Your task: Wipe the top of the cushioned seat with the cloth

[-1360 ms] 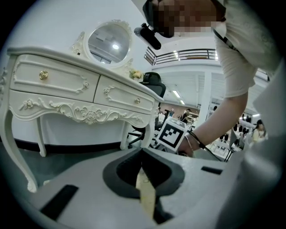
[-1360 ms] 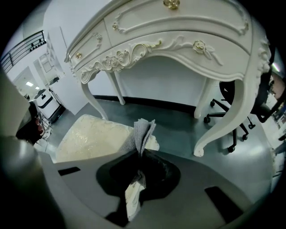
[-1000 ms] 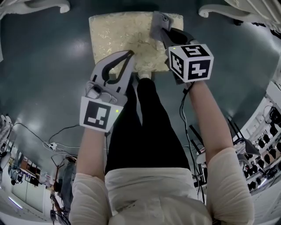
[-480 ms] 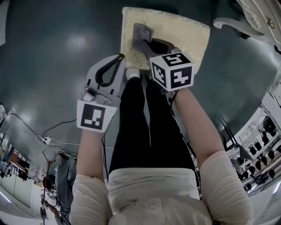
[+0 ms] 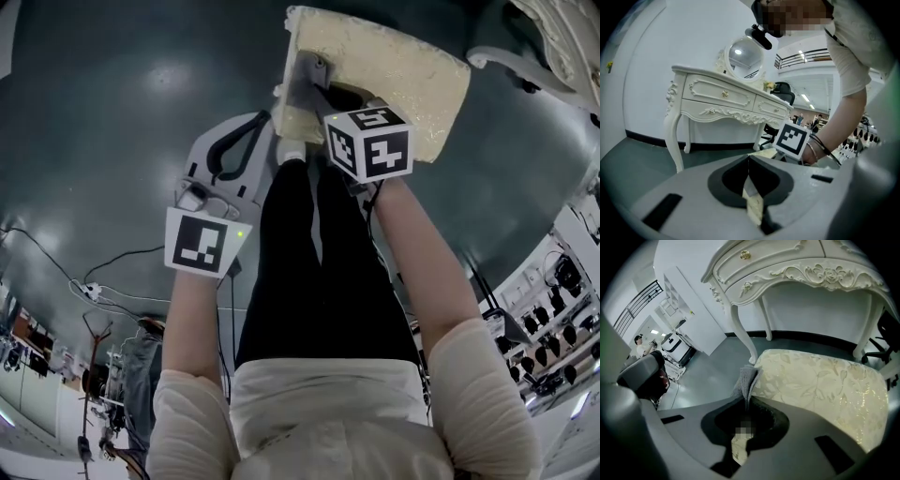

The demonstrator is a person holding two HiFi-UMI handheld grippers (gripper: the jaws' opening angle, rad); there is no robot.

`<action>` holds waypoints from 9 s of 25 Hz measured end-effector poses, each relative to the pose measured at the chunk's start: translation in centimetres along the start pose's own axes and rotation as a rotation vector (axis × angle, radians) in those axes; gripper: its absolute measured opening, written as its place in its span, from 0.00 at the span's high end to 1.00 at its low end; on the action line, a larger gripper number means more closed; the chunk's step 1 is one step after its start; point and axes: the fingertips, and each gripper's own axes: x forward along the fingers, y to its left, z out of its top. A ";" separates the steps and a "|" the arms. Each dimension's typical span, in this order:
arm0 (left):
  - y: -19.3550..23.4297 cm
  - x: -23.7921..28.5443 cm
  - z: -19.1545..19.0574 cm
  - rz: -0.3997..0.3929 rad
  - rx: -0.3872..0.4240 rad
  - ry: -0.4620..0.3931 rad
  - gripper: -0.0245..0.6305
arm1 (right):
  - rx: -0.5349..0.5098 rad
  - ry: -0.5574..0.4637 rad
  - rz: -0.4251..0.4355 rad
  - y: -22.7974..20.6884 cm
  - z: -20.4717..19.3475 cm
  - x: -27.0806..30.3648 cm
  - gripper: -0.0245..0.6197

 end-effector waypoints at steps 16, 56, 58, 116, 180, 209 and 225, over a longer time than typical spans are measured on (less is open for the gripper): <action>-5.8 4.9 0.5 -0.056 0.029 0.021 0.96 | 0.045 -0.015 -0.023 -6.9 -2.4 -3.8 0.92; -21.5 15.5 3.4 -0.225 0.126 0.024 0.96 | 0.112 -0.009 -0.251 -26.1 -11.7 -17.0 0.92; -21.6 15.2 3.3 -0.239 0.139 0.032 0.96 | 0.110 -0.022 -0.259 -25.8 -11.3 -17.7 0.92; -10.0 2.3 -2.3 -0.049 0.142 0.082 0.96 | 0.022 -0.005 0.025 -4.8 -9.4 -5.9 0.92; -23.3 6.3 11.2 -0.227 0.223 -0.058 0.96 | -0.013 -0.224 -0.194 -13.2 -7.3 -26.7 0.92; -19.7 -9.5 38.4 -0.125 0.360 -0.334 0.96 | -0.157 -0.796 -0.185 4.4 16.3 -51.5 0.92; -21.7 -13.3 45.4 -0.064 0.395 -0.398 0.96 | -0.420 -0.949 -0.269 7.9 18.4 -60.2 0.92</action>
